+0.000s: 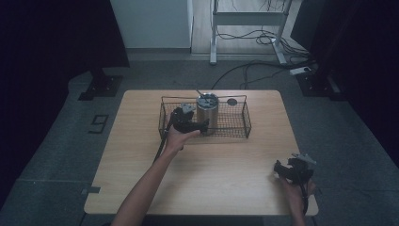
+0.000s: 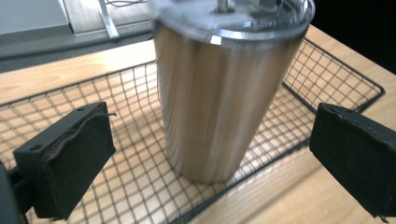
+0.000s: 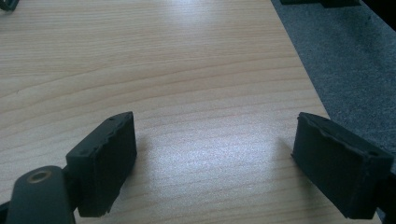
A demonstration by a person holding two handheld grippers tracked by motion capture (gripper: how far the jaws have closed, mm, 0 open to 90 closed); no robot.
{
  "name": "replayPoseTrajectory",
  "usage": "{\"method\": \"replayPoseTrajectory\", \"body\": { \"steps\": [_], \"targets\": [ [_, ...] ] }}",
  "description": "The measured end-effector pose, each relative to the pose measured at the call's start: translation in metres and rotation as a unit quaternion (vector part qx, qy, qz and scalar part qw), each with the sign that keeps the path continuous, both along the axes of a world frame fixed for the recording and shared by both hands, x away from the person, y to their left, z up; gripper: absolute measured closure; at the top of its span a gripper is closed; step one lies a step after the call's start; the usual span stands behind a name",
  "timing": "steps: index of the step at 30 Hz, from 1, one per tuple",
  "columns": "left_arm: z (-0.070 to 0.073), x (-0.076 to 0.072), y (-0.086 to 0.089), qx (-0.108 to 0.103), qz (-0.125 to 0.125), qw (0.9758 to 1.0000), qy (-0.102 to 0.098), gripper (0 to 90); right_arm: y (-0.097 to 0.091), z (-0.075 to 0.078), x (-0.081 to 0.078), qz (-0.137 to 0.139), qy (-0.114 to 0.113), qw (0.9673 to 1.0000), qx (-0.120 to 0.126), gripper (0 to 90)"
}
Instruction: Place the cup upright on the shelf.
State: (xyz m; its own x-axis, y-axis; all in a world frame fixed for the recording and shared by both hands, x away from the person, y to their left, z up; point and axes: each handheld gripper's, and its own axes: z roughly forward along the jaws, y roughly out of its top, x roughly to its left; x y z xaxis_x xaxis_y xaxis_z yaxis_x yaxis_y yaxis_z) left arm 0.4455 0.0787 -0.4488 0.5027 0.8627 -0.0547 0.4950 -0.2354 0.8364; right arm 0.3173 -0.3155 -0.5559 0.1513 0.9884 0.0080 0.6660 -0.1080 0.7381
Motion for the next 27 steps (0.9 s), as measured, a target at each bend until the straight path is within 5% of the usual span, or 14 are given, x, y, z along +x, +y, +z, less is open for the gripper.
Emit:
{"method": "replayPoseTrajectory", "body": {
  "steps": [15, 27],
  "targets": [
    [-0.016, -0.041, 0.031, -0.014, -0.016, 0.9998, 0.004, 2.1, 0.000, 0.000, 0.000, -0.001, 0.001, 1.0000, 0.001, 13.4],
    [-0.038, -0.091, 0.060, 0.005, -0.026, 0.9996, 0.007, 2.9, 0.000, 0.000, 0.000, -0.001, 0.001, 1.0000, 0.001, 13.4]
  ]
}}
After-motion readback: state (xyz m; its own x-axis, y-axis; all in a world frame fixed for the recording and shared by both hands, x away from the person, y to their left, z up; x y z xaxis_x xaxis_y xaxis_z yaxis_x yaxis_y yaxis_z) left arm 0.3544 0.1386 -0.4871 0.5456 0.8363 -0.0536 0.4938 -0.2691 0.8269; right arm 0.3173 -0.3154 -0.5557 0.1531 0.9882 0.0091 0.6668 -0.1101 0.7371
